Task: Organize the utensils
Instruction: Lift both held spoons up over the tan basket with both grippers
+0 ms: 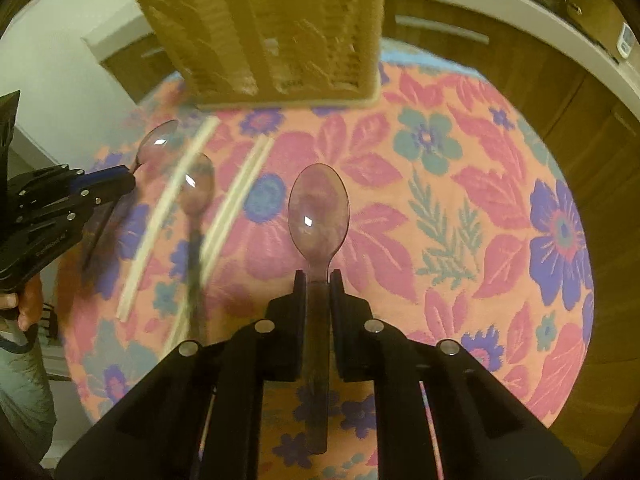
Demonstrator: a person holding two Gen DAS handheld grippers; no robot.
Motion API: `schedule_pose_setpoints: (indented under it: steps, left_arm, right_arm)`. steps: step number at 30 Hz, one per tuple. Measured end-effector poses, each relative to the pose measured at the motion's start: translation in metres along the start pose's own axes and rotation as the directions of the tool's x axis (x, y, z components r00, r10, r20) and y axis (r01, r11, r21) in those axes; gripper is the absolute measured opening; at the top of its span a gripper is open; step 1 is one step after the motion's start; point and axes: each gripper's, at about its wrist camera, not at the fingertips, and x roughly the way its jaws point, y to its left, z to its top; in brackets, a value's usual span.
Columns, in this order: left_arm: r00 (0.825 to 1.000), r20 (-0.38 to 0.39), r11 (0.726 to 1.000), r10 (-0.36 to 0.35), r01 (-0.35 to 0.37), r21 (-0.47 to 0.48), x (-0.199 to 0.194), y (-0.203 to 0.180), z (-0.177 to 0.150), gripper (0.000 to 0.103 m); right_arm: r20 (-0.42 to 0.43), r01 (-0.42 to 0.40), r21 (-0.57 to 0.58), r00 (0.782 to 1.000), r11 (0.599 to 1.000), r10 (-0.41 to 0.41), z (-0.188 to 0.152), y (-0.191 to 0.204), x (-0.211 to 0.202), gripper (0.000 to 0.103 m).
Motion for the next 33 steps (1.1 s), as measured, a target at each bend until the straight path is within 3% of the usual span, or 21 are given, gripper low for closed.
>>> schedule_pose_setpoints:
  steps: [3,7,11,13,17,21,25,33]
  left_arm:
    - [0.996,0.084,1.000,-0.028,0.027,0.011,-0.028,-0.007,0.008,0.010]
    - [0.977,0.202,0.998,-0.064,0.059,0.033,-0.064,-0.019,0.021,0.010]
    - [0.940,0.325,0.995,-0.102,0.095,0.038,-0.096,-0.024,0.040,0.010]
    - [0.913,0.391,0.993,-0.118,0.112,0.038,-0.109,-0.028,0.057,0.010]
    - [0.857,0.499,0.991,-0.129,0.133,0.028,-0.125,-0.027,0.090,0.010]
    - [0.817,0.565,0.990,-0.117,0.140,0.004,-0.121,-0.029,0.120,0.010]
    - [0.784,0.612,0.986,-0.107,0.163,-0.036,-0.107,-0.024,0.147,0.010]
    - [0.733,0.678,0.980,-0.050,0.167,-0.109,-0.063,-0.012,0.173,0.010]
  right_arm:
    - [0.064,-0.020,-0.020,0.998,1.000,0.022,0.004,0.003,-0.023,0.009]
    - [0.166,-0.028,-0.051,0.986,0.998,0.036,0.015,0.010,-0.055,0.009]
    - [0.281,-0.034,-0.066,0.958,0.997,0.051,0.033,0.004,-0.092,0.009]
    - [0.327,-0.040,-0.064,0.943,0.997,0.059,0.042,0.001,-0.105,0.009]
    - [0.444,-0.043,-0.056,0.894,0.998,0.064,0.070,-0.006,-0.130,0.009]
    - [0.552,-0.072,-0.037,0.830,0.997,0.081,0.102,-0.012,-0.145,0.009]
    - [0.623,-0.074,-0.028,0.779,0.997,0.076,0.133,-0.013,-0.141,0.009]
    - [0.707,-0.037,0.032,0.708,0.999,0.004,0.170,-0.020,-0.118,0.009]
